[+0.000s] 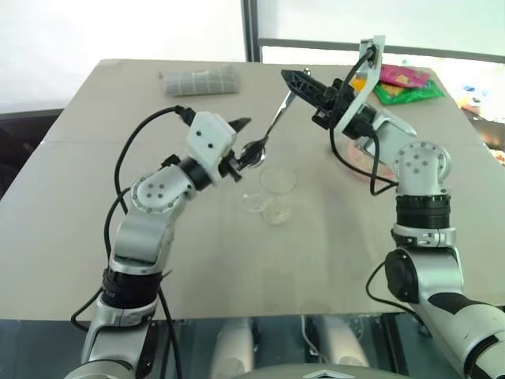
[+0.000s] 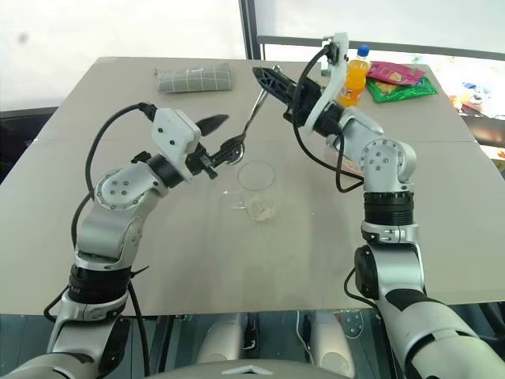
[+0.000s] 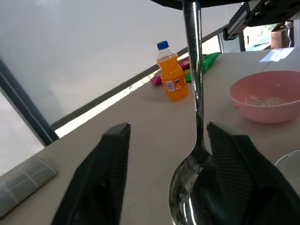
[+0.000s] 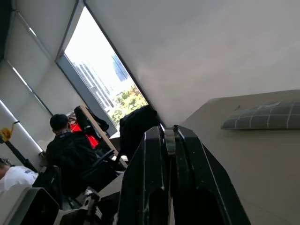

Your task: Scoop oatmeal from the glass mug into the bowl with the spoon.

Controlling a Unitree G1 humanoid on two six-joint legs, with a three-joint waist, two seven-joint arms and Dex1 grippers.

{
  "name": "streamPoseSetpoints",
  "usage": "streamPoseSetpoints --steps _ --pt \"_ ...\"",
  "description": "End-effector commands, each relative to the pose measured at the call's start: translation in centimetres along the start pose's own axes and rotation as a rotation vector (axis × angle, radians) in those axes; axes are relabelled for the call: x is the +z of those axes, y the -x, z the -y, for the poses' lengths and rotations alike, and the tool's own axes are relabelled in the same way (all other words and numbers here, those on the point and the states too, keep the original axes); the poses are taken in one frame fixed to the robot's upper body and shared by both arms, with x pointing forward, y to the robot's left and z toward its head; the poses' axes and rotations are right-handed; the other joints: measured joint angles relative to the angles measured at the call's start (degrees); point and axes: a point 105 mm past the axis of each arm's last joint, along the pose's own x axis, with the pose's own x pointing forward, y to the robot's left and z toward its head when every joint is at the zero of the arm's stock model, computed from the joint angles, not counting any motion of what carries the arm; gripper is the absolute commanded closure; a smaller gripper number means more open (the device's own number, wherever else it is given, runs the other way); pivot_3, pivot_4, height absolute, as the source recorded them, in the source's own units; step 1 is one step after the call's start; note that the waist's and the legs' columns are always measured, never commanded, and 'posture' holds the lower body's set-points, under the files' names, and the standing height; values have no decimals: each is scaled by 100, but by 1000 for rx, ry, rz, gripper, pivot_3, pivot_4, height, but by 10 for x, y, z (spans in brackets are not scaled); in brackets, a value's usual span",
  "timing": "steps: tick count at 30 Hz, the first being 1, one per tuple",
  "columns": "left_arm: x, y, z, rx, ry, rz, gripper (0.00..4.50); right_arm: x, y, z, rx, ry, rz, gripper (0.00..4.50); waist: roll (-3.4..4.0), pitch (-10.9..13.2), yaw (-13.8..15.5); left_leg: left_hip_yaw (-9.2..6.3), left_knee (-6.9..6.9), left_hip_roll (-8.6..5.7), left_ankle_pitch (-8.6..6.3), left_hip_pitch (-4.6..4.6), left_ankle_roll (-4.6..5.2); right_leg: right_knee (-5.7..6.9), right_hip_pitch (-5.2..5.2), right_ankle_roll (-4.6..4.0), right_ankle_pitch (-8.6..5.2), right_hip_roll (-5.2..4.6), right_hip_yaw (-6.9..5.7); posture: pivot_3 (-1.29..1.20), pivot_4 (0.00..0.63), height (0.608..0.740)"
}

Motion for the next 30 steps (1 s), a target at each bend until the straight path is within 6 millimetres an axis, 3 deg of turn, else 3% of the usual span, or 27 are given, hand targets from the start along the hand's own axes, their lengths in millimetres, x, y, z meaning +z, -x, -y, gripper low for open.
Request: streamPoseSetpoints --steps 1,5,10,15,21,30 --pt "17 22 -17 147 -28 48 1708 53 14 19 -143 57 193 4500 1 0 -9 1 0 0 0 0 0 0 0 0 0 -1 2 0 150 740" --pt "7 51 -16 263 1 1 1708 93 44 42 -291 -28 414 4500 2 1 -2 -2 0 3 0 -1 -2 -4 -1 1 0 -6 3 0 150 740" --pt "-19 81 26 178 -21 -105 1708 112 83 66 -477 -129 557 4500 12 5 -16 5 -5 4 0 4 -3 -4 -2 0 0 -9 11 0 150 740" --pt "-31 79 43 127 -26 -106 1708 86 122 96 -745 -285 563 4500 25 -1 12 0 -3 4 -8 5 14 1 1 -3 -1 -9 0 0 150 740" --pt "-37 77 53 83 -4 -104 1708 69 141 95 -834 -327 548 4500 79 7 -36 -2 3 3 -8 6 17 3 -3 0 1 -11 21 0 150 740" --pt "-52 80 62 51 11 -133 1708 71 151 90 -852 -327 580 4500 87 4 -32 3 -2 4 -9 6 19 2 -3 0 0 0 14 0 150 740"
